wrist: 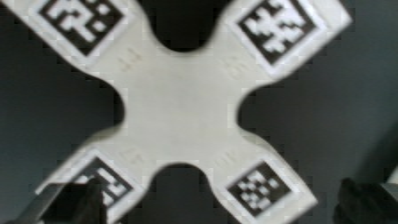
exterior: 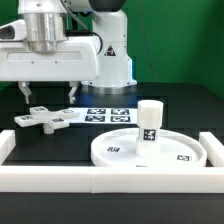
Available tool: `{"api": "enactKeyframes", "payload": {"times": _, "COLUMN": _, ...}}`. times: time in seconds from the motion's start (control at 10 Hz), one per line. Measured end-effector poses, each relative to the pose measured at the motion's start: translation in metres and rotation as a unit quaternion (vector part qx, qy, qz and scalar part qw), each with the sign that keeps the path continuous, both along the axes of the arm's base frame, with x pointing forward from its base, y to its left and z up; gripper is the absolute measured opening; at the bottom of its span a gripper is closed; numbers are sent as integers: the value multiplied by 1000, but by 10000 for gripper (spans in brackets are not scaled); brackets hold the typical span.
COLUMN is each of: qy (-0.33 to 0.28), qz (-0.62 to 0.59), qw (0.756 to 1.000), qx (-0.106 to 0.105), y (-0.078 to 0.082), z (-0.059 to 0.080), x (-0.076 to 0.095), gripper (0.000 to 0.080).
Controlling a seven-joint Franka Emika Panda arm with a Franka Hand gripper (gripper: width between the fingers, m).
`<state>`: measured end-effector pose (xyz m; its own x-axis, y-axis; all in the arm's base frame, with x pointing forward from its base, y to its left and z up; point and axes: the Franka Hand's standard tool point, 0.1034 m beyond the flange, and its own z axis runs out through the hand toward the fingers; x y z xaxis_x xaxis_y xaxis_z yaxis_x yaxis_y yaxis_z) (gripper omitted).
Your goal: Assemble round table
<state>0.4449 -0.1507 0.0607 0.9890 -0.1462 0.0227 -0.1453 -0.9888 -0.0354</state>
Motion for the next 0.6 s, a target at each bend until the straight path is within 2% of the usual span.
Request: {"api": "enactKeyframes", "payload": {"times": 0.6, "qy": 8, "qz": -3, "qw": 1000, "qx": -8, "y": -7, "z": -18, "x": -9, "gripper": 648}}
